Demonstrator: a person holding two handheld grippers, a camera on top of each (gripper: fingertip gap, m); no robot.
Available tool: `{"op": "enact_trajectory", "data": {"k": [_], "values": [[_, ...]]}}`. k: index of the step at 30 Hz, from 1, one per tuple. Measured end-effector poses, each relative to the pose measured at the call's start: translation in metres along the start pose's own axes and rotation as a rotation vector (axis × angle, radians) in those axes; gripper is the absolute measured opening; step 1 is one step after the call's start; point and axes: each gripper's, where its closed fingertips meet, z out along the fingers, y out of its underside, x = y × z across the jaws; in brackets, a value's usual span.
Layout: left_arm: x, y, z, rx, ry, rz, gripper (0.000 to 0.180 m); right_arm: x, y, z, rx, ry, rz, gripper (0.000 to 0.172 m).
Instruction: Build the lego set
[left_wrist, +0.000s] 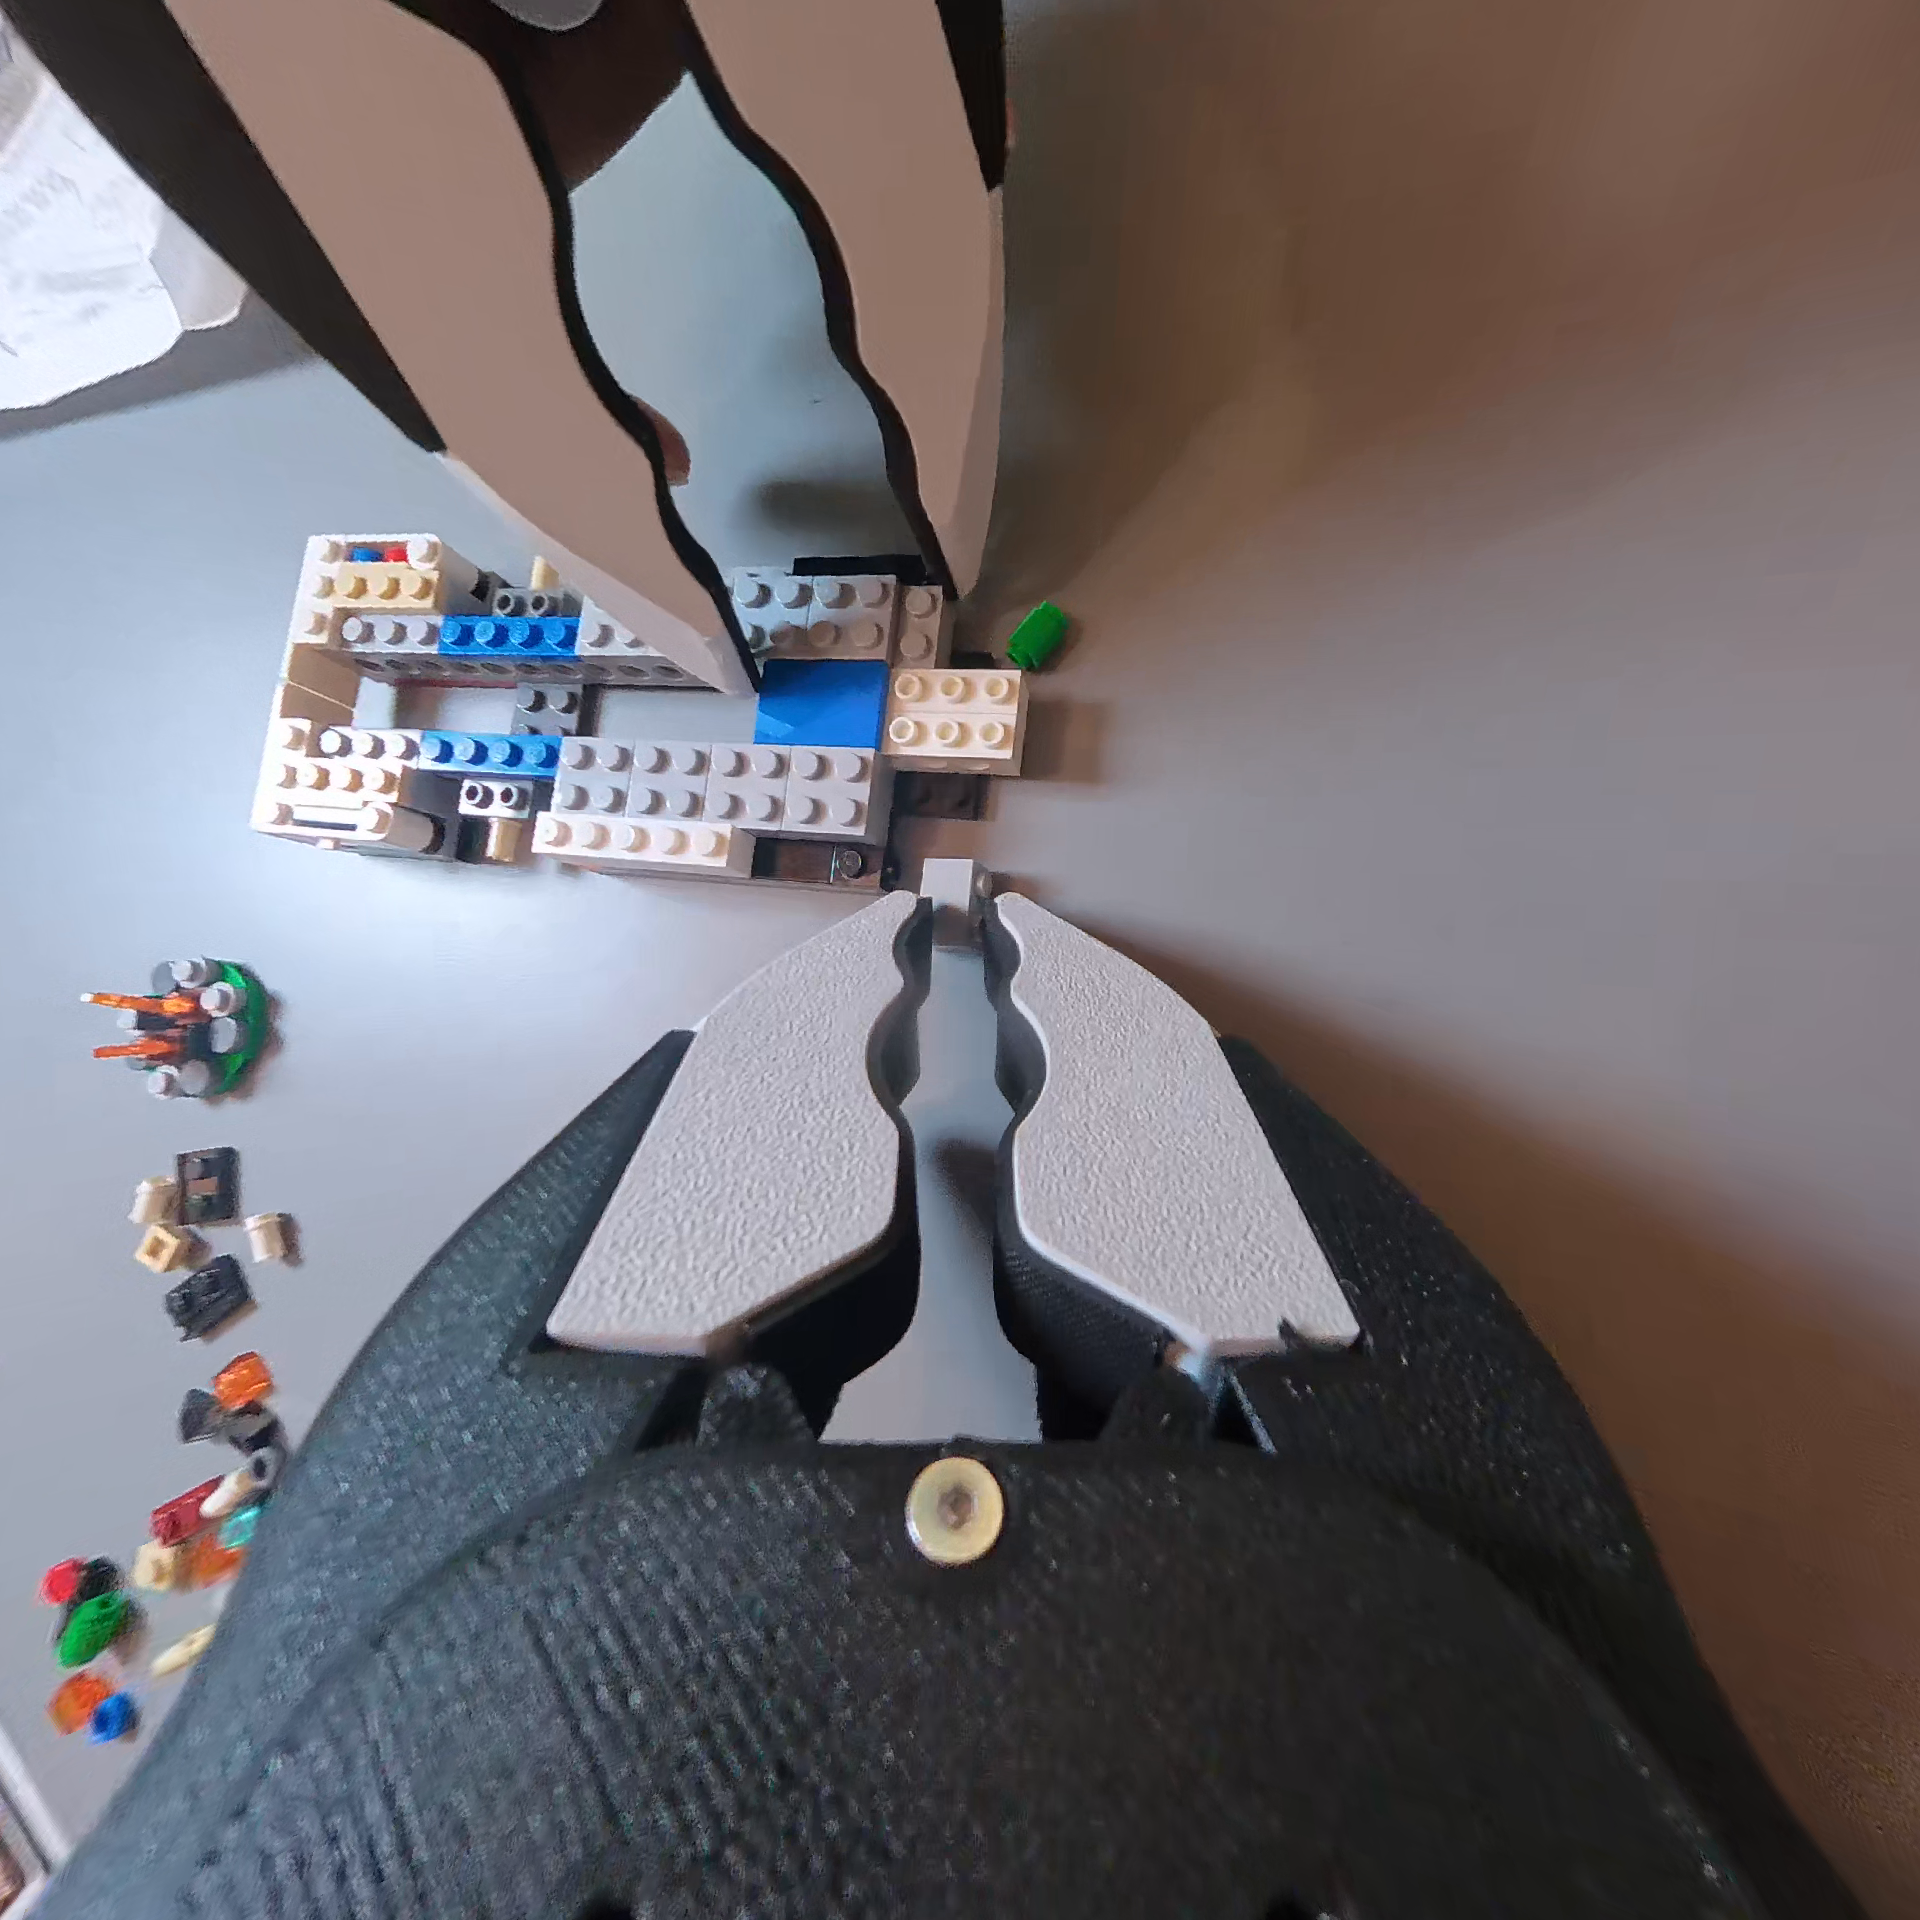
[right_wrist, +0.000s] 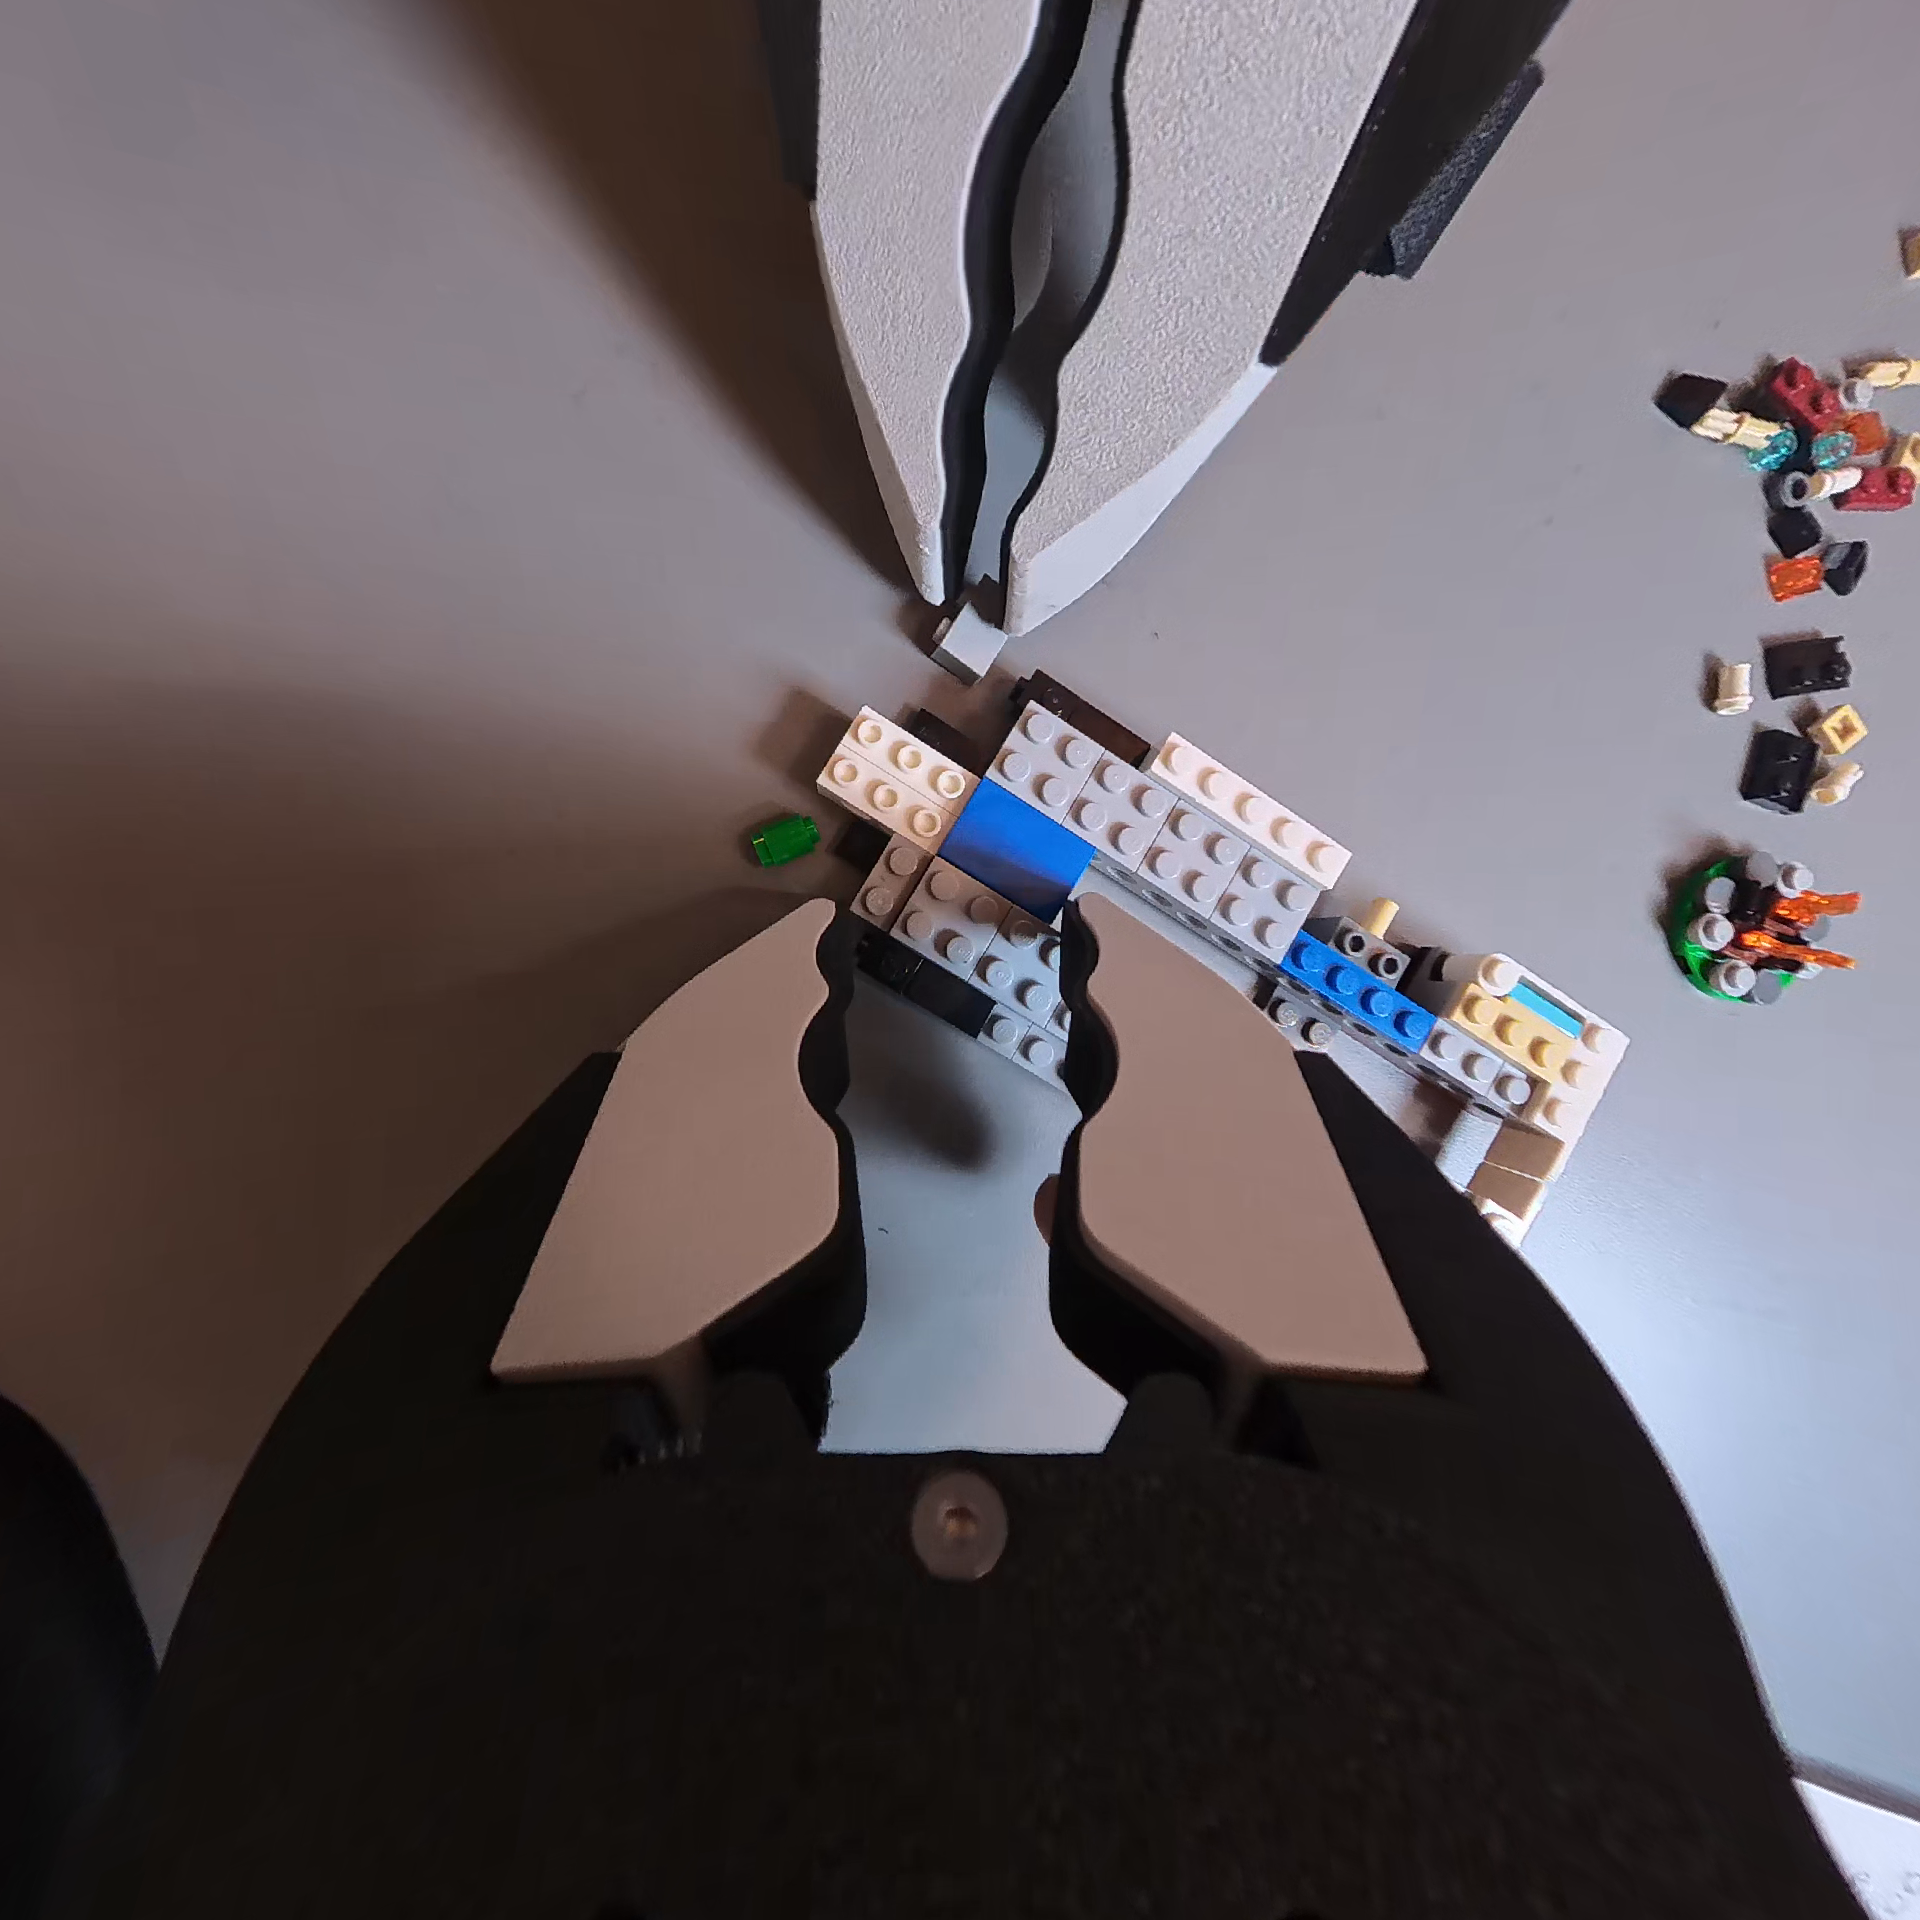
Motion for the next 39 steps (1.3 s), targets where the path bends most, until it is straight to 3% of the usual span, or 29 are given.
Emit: {"op": "enact_trajectory", "data": {"k": [6, 10, 18, 24, 32, 39], "values": [[0.004, -0.009, -0.001, 0.135, 0.248, -0.331, 0.003, 0.000, 0.000, 0.000, 0.003, -0.010, 0.002, 0.038], [-0.005, -0.008, -0.005, 0.169, 0.280, -0.413, 0.007, -0.001, 0.000, 0.000, 0.003, -0.016, 0.002, 0.038], [-0.004, 0.003, -0.003, 0.066, 0.078, -0.243, 0.019, 0.000, 0.000, 0.000, 0.014, -0.019, 0.002, 0.038], [-0.005, -0.001, 0.005, 0.025, 0.002, -0.170, 0.008, -0.001, 0.000, 0.000, 0.008, -0.013, -0.003, 0.038], [-0.006, -0.015, 0.002, 0.108, -0.047, -0.145, 0.007, -0.002, 0.000, -0.001, 0.017, -0.016, -0.001, 0.038], [-0.006, -0.012, 0.008, 0.075, -0.062, -0.116, 0.007, -0.002, 0.000, 0.000, 0.019, -0.015, -0.003, 0.038]]}}
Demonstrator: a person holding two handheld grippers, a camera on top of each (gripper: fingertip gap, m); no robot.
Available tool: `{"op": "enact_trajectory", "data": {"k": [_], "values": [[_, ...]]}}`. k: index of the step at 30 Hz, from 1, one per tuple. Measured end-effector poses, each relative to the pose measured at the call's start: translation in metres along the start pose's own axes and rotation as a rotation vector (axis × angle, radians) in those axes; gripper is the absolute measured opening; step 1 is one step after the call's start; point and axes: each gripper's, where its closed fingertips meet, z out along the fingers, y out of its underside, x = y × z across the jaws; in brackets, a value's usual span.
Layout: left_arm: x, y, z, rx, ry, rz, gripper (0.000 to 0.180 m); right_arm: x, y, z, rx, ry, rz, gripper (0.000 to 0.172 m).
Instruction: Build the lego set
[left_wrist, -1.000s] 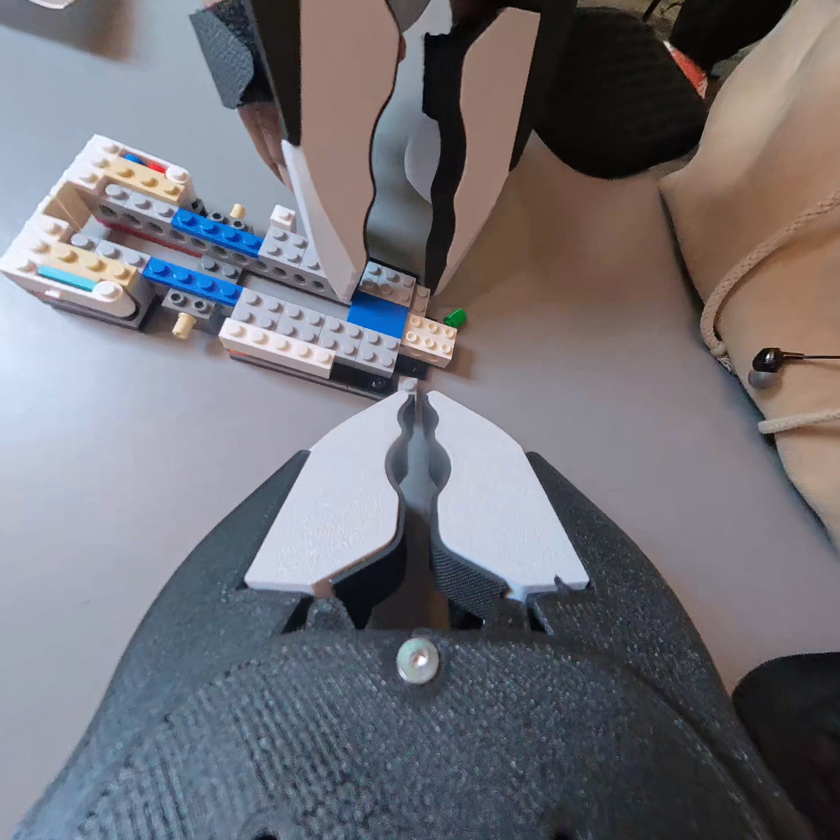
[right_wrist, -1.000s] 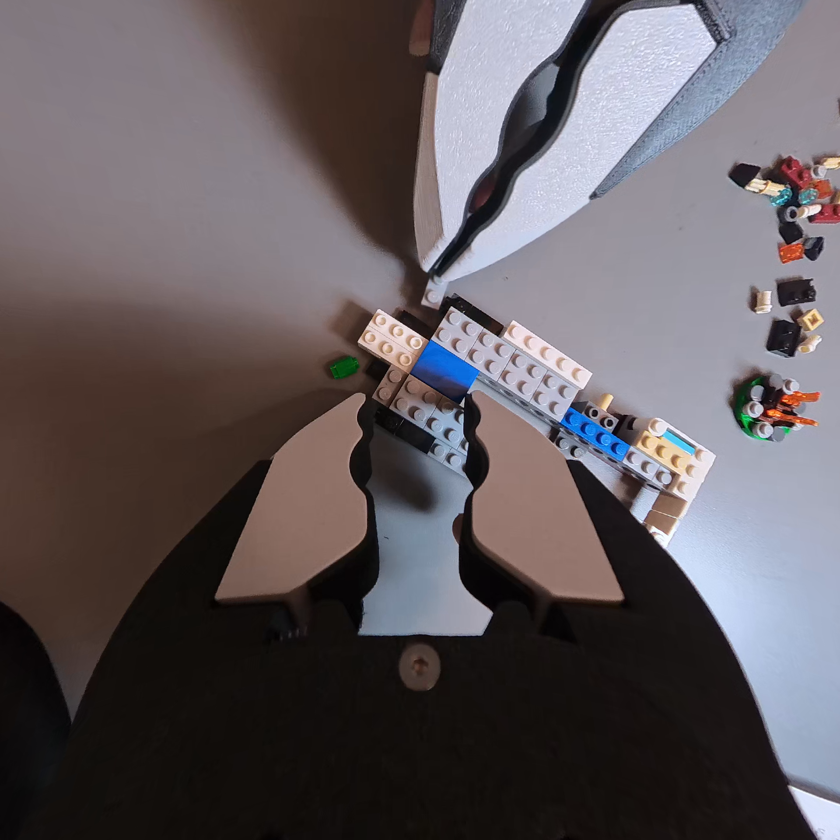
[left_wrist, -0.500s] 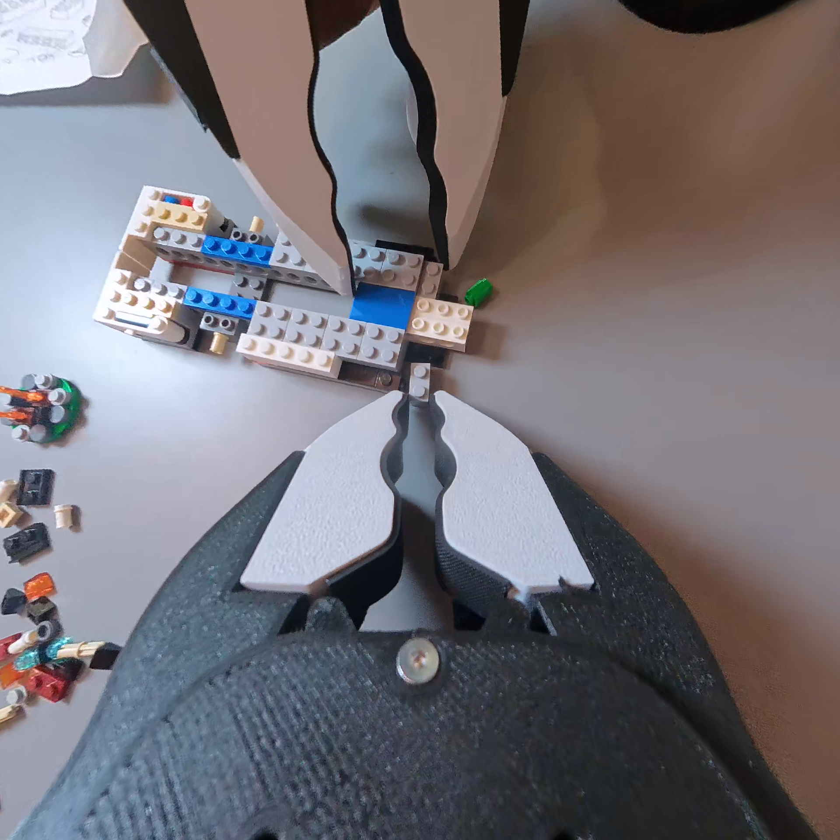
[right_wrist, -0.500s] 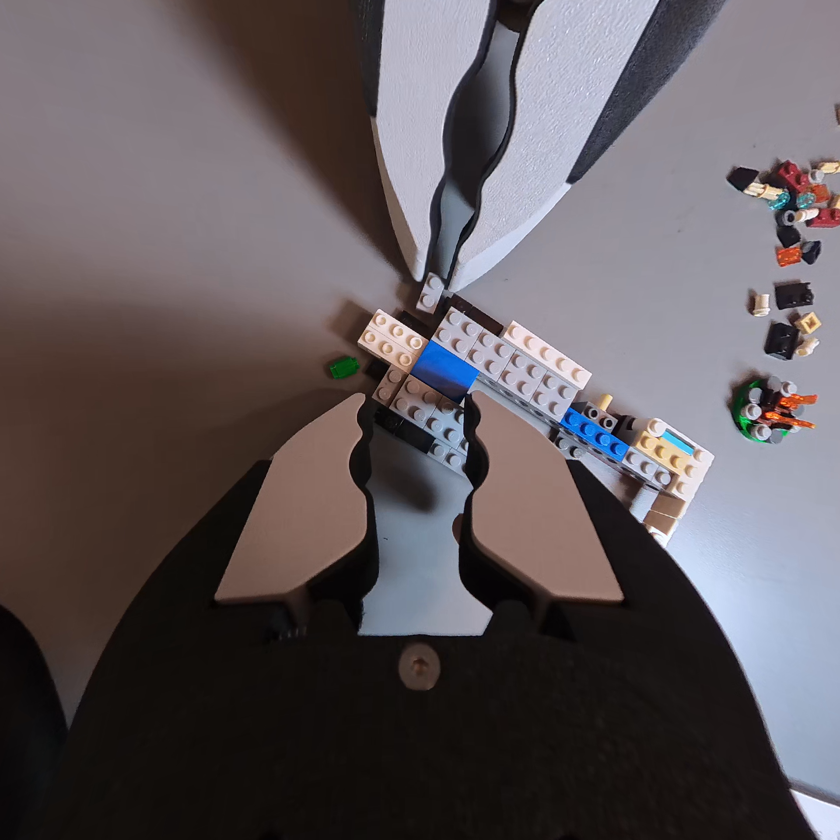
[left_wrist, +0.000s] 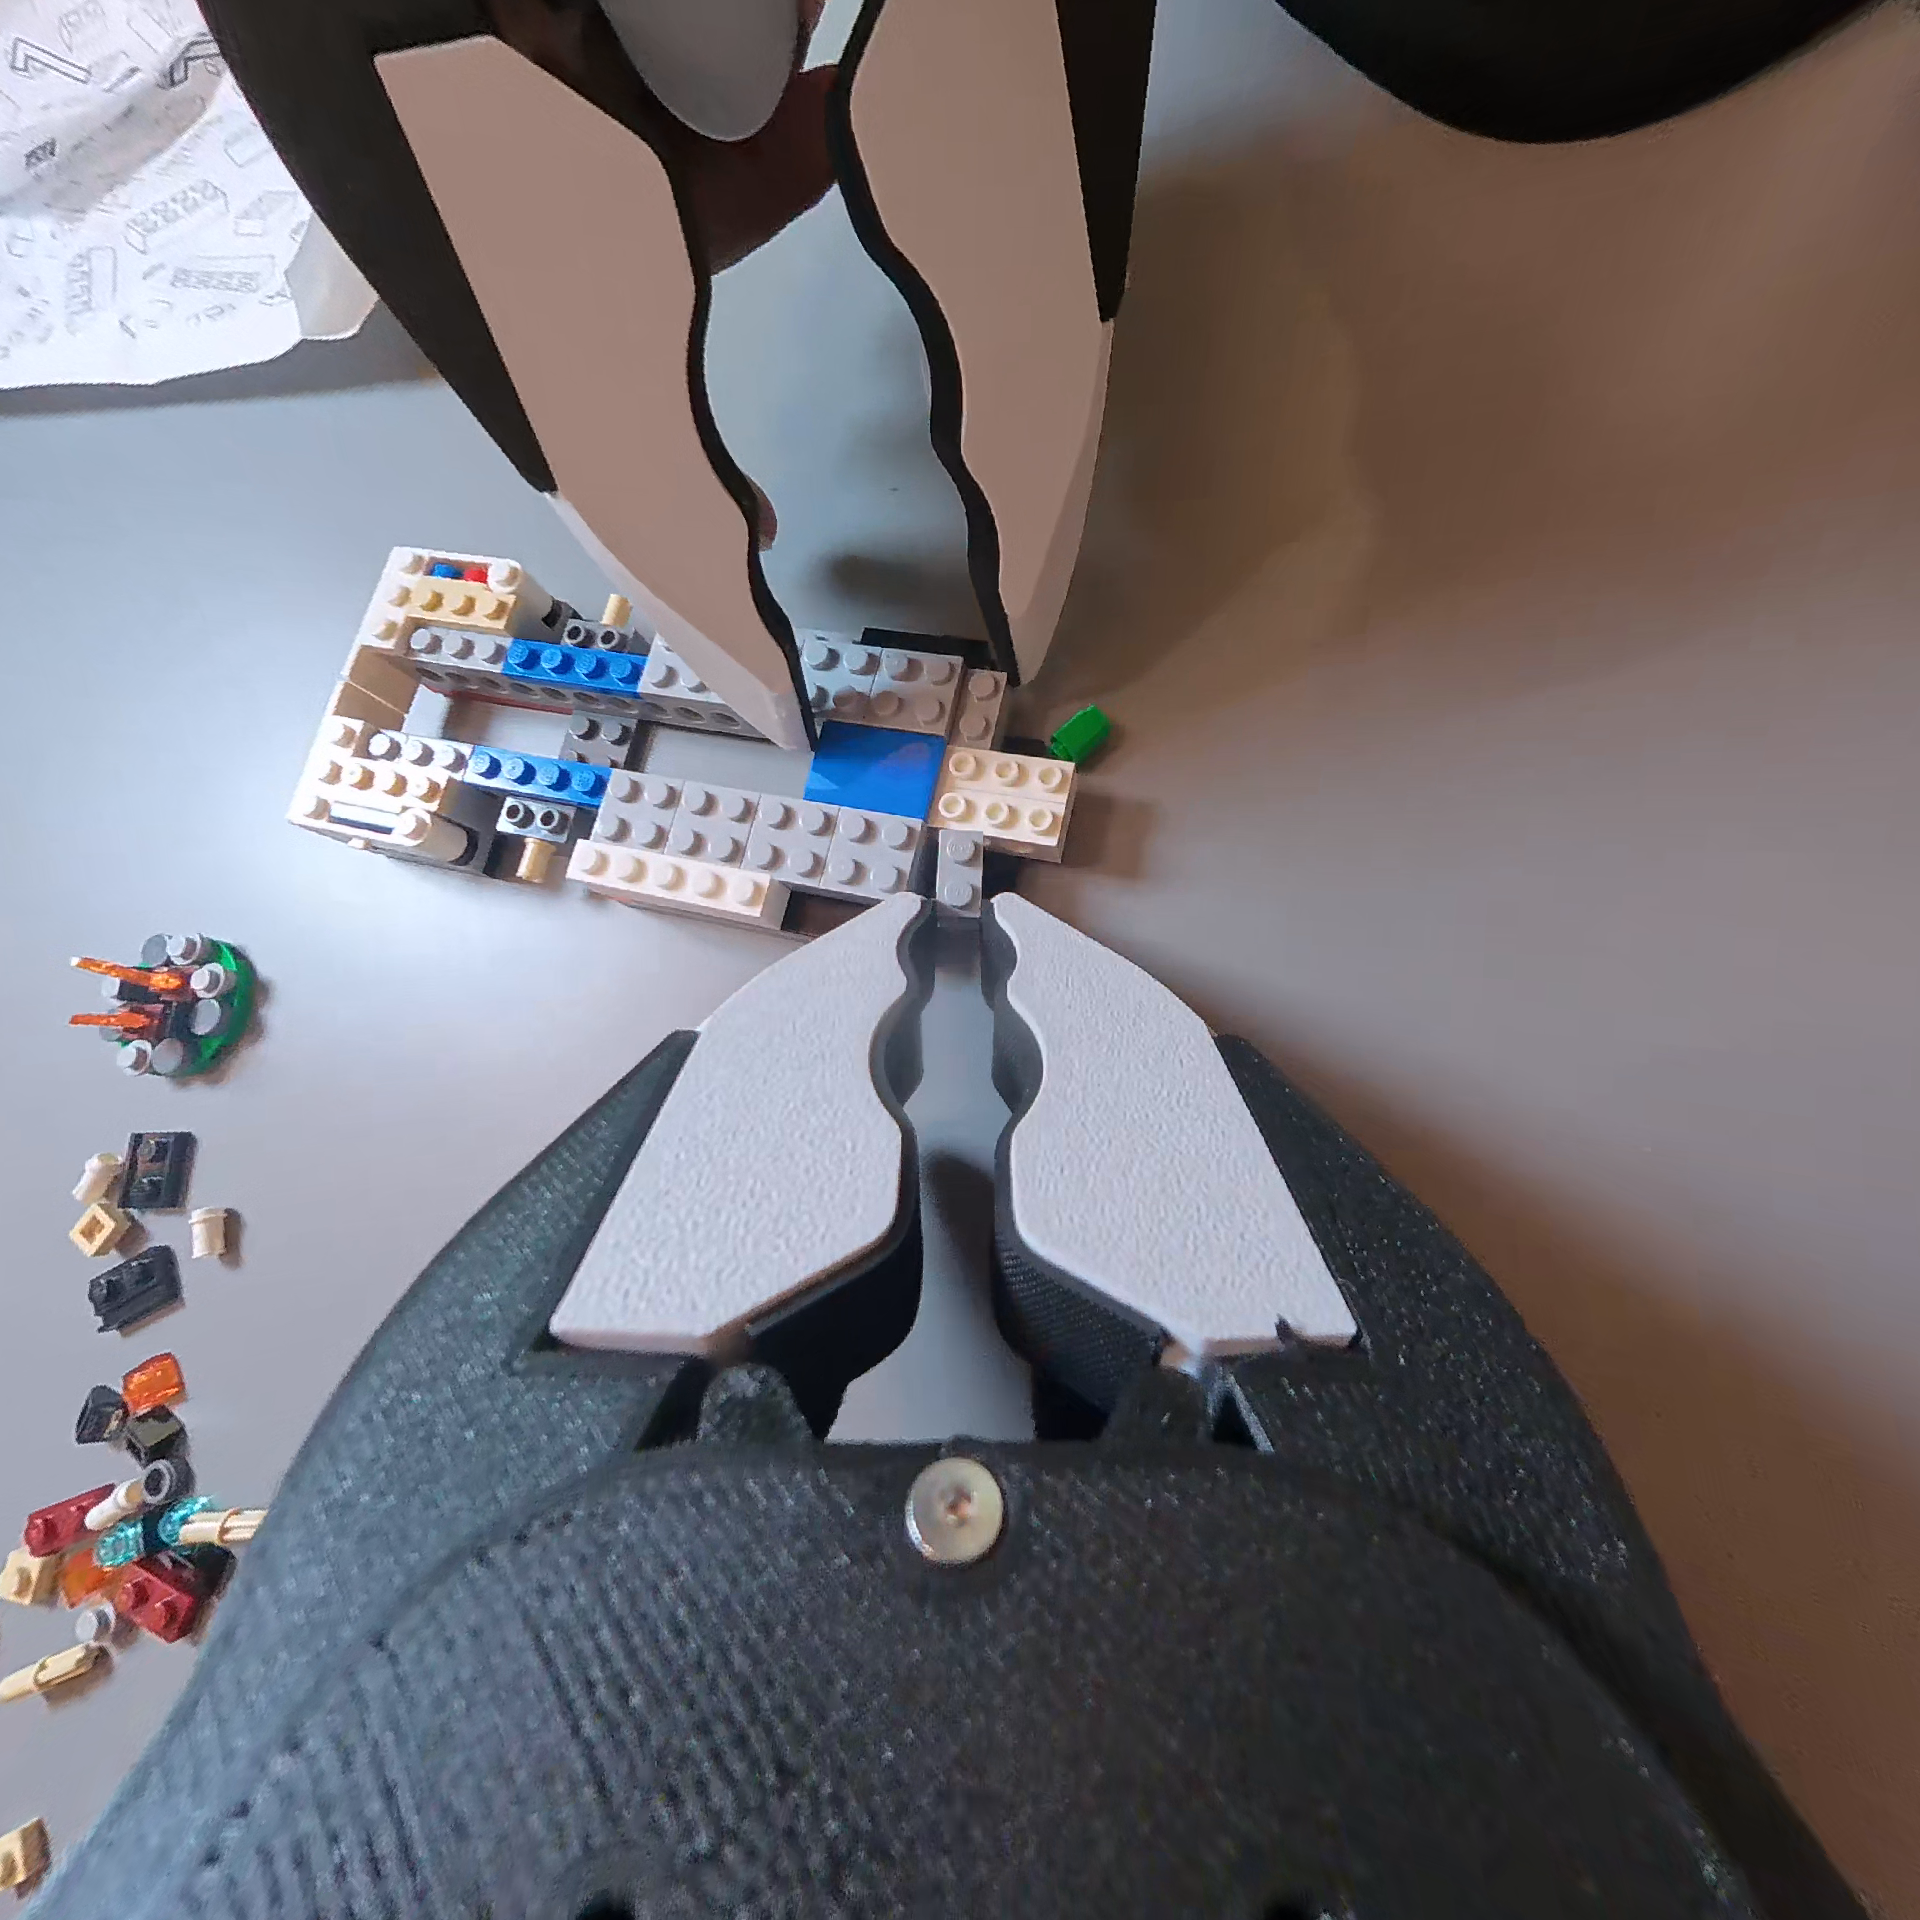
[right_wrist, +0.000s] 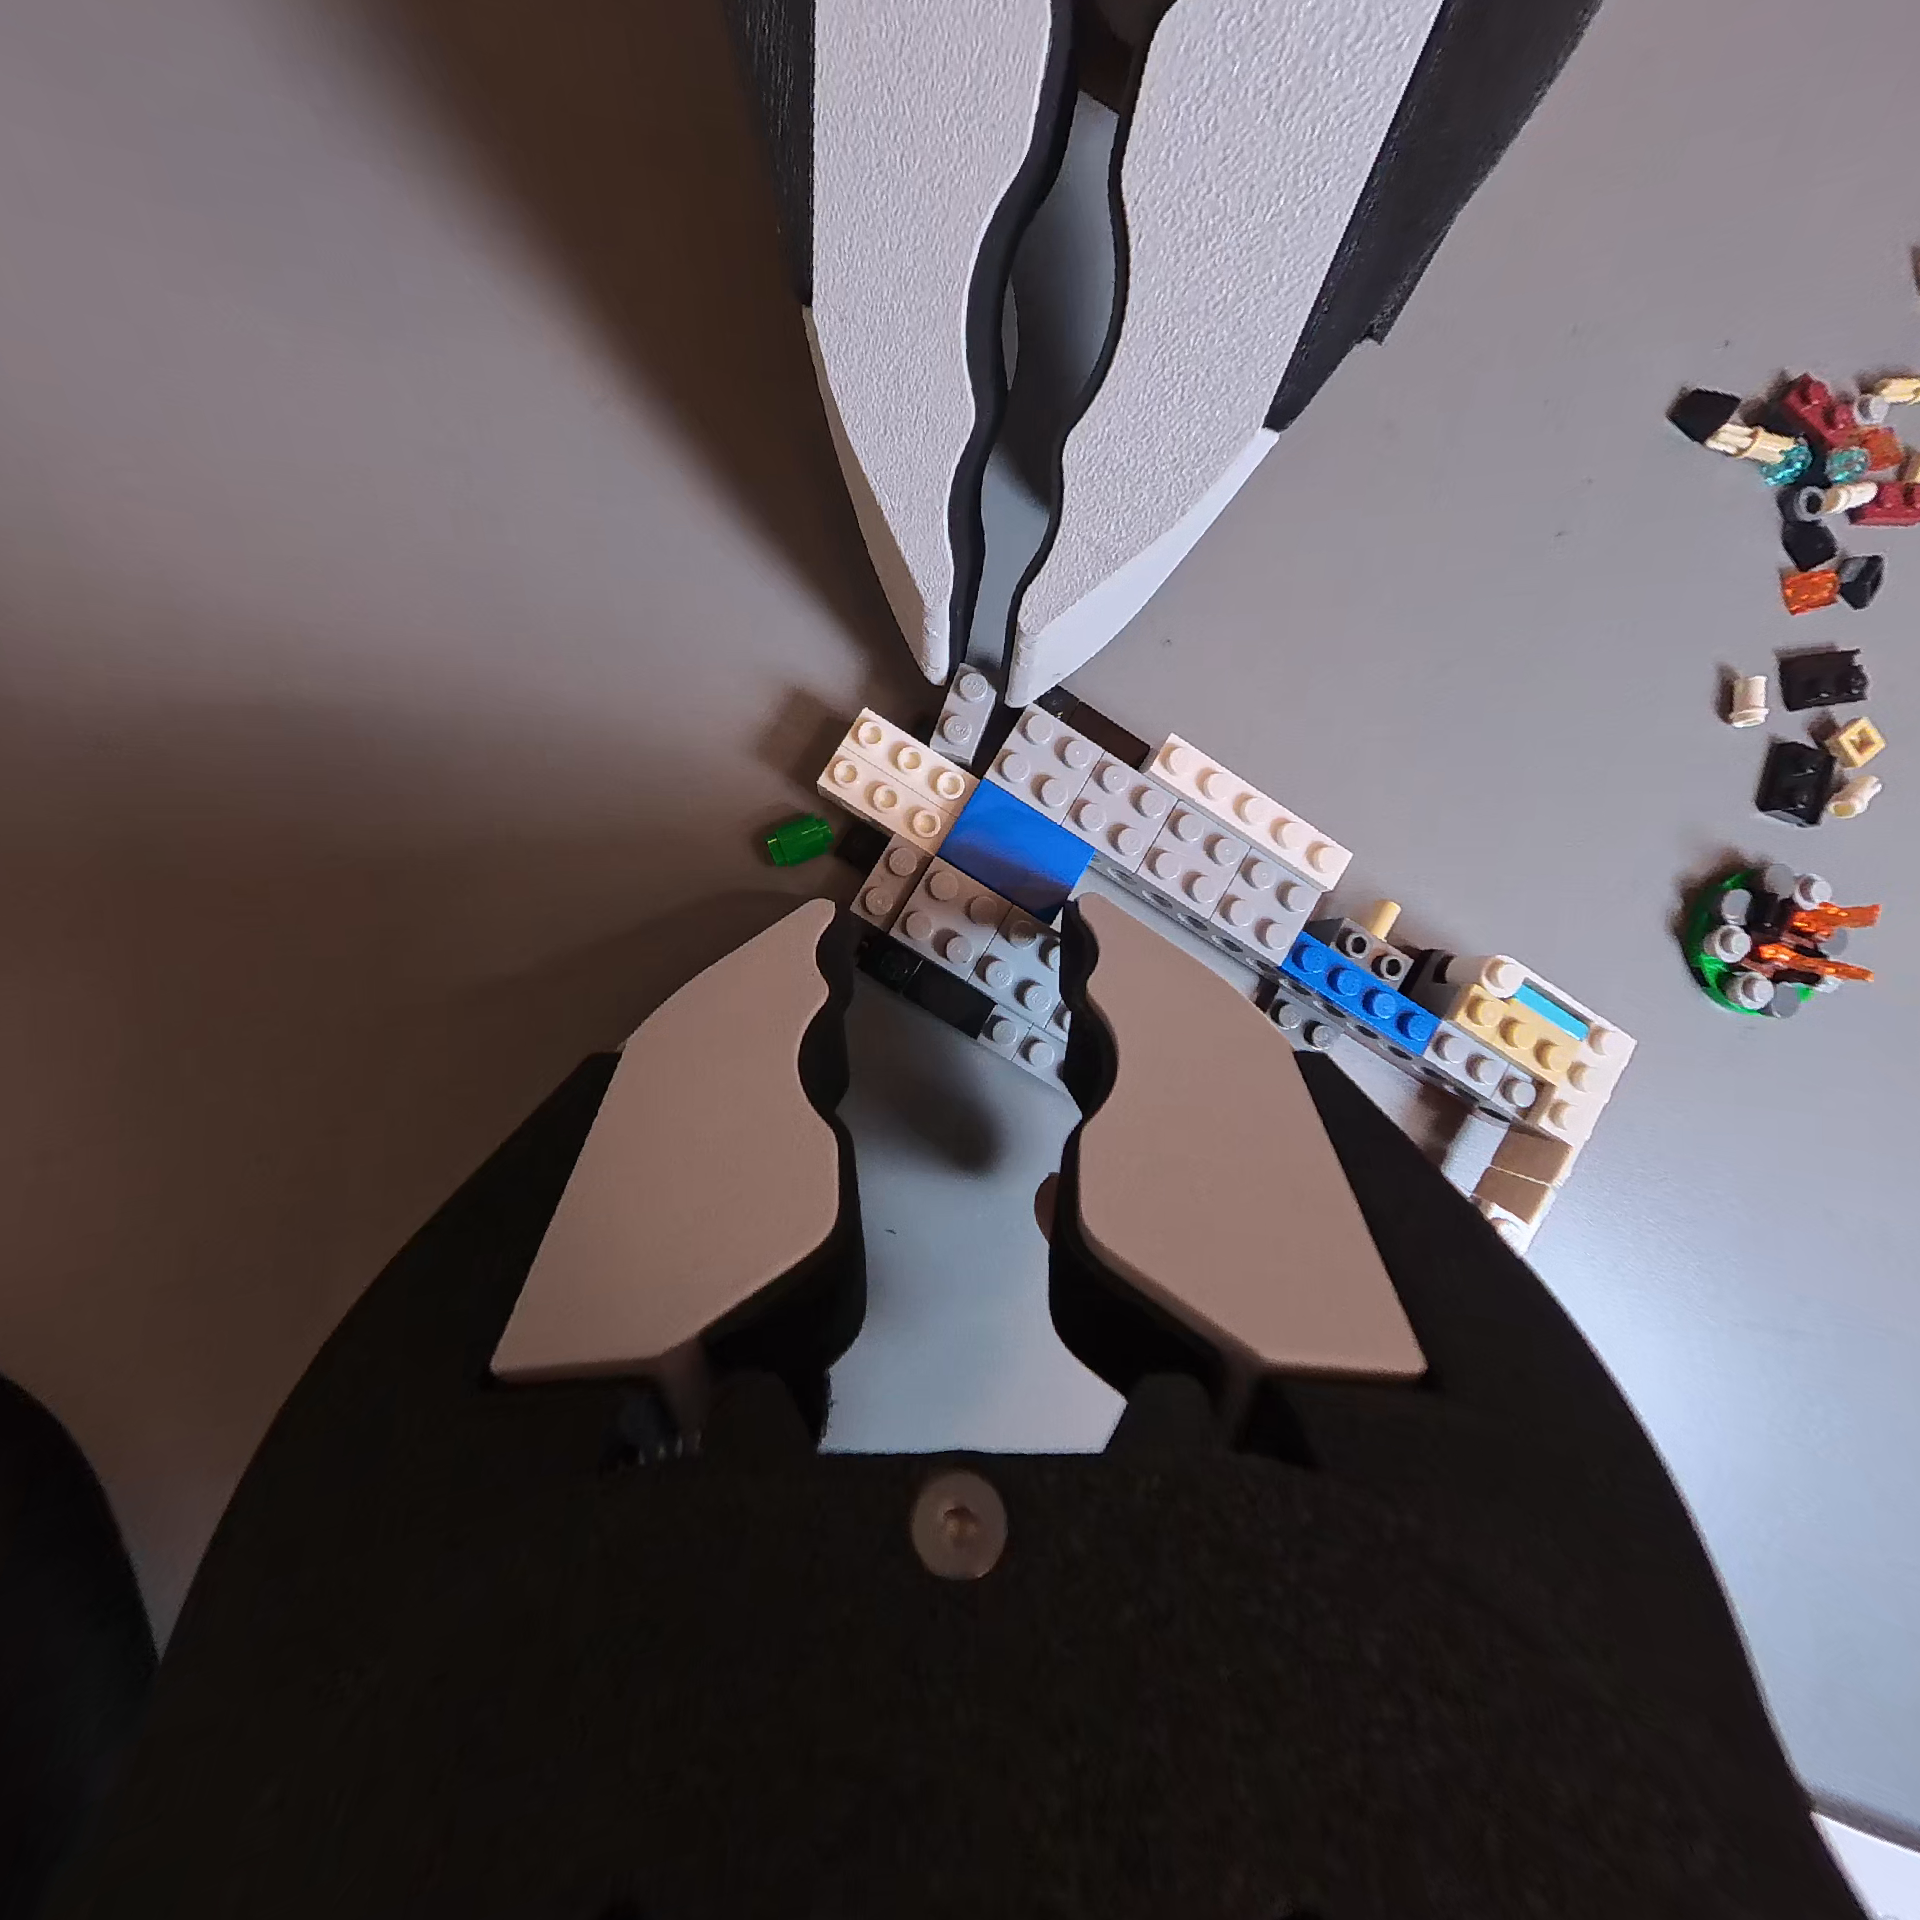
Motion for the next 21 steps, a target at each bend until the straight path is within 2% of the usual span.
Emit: {"op": "enact_trajectory", "data": {"k": [9, 21], "values": [[-0.0025, -0.0001, -0.0010, -0.010, 0.002, -0.060, 0.008, 0.0009, 0.0002, -0.0001, -0.009, 0.011, -0.001, 0.039], [-0.0089, 0.0003, -0.0003, -0.010, -0.110, -0.030, 0.014, 0.0003, -0.0003, 0.0004, -0.009, 0.014, 0.001, 0.038]]}}
